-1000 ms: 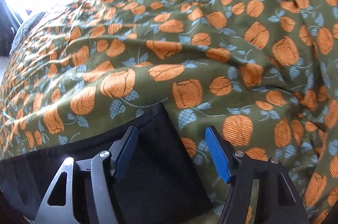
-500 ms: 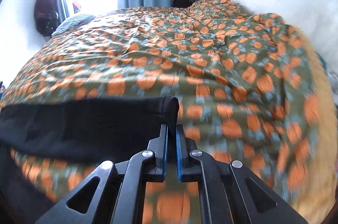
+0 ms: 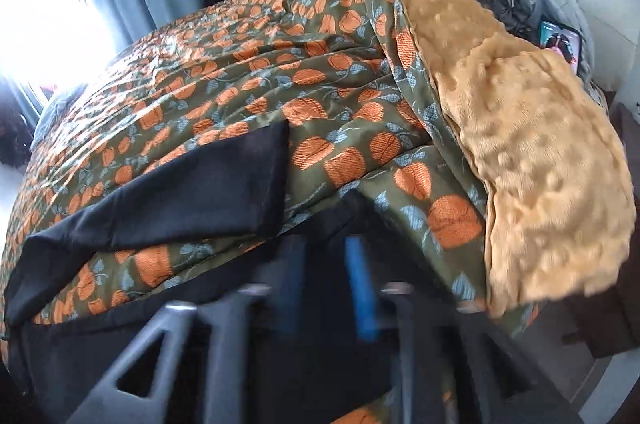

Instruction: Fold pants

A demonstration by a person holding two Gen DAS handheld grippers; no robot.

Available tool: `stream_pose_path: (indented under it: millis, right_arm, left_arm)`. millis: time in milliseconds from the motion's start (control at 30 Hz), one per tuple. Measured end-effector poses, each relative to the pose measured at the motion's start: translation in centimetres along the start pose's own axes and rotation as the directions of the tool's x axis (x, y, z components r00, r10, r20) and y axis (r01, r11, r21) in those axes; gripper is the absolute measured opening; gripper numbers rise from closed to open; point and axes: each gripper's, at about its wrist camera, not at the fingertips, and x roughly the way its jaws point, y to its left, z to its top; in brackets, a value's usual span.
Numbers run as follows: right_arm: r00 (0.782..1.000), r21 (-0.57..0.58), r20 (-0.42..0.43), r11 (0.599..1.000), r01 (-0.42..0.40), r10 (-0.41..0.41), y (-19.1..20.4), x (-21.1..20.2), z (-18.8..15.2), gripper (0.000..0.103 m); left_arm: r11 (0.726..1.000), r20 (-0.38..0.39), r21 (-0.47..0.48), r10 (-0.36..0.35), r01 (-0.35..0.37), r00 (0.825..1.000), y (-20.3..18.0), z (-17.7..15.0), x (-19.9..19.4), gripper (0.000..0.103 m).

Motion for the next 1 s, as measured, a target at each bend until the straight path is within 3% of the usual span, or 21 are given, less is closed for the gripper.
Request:
stream_pose_path:
  millis: [33, 67, 267, 433, 533, 600, 667, 767, 1000]
  right_arm:
    - [0.999, 0.004, 0.034, 1.000, -0.012, 0.011, 0.9, -1.1, -0.7, 0.095]
    - [0.998, 0.002, 0.060, 1.000, -0.022, 0.022, 1.8, -2.0, -1.2, 0.096]
    - [0.995, -0.037, 0.095, 0.999, -0.013, 0.017, 7.9, -4.1, -5.7, 0.097]
    - [0.995, -0.194, 0.095, 0.981, 0.030, -0.012, 13.7, -3.8, -9.9, 0.097]
    - [0.990, -0.315, 0.142, 0.949, 0.024, 0.023, 16.4, -5.1, -11.9, 0.097]
    - [0.985, -0.382, 0.150, 0.924, -0.023, 0.087, 17.8, -5.6, -12.7, 0.097]
    - [0.979, -0.418, 0.147, 0.906, -0.070, 0.144, 18.6, -6.0, -13.4, 0.100]
    - [0.971, -0.448, 0.173, 0.891, -0.074, 0.168, 19.4, -6.1, -14.1, 0.103]
    - [0.966, -0.400, 0.183, 0.911, -0.094, 0.180, 18.4, -5.3, -13.9, 0.103]
  left_arm:
    - [1.000, 0.001, 0.000, -0.001, 0.001, 1.000, 0.0, 0.0, 0.0, 0.103]
    - [1.000, 0.001, 0.001, -0.002, 0.002, 1.000, 0.0, 0.0, 0.0, 0.103]
    - [1.000, 0.010, 0.003, -0.007, 0.007, 1.000, 0.0, -0.1, -0.1, 0.103]
    - [1.000, 0.001, 0.023, -0.010, 0.010, 1.000, 0.1, 0.3, -0.7, 0.103]
    - [0.999, 0.054, 0.049, 0.003, -0.005, 0.999, -0.2, 0.5, -2.1, 0.103]
    - [0.998, 0.101, 0.067, -0.011, 0.004, 0.995, -0.7, 0.7, -3.2, 0.103]
    - [0.996, 0.121, 0.076, -0.046, 0.037, 0.992, -1.2, 1.3, -3.9, 0.103]
    - [0.993, 0.115, 0.077, -0.096, 0.087, 0.989, -1.9, 2.6, -3.8, 0.103]
    - [0.992, 0.147, 0.045, -0.120, 0.114, 0.982, -2.8, 5.7, -3.7, 0.103]
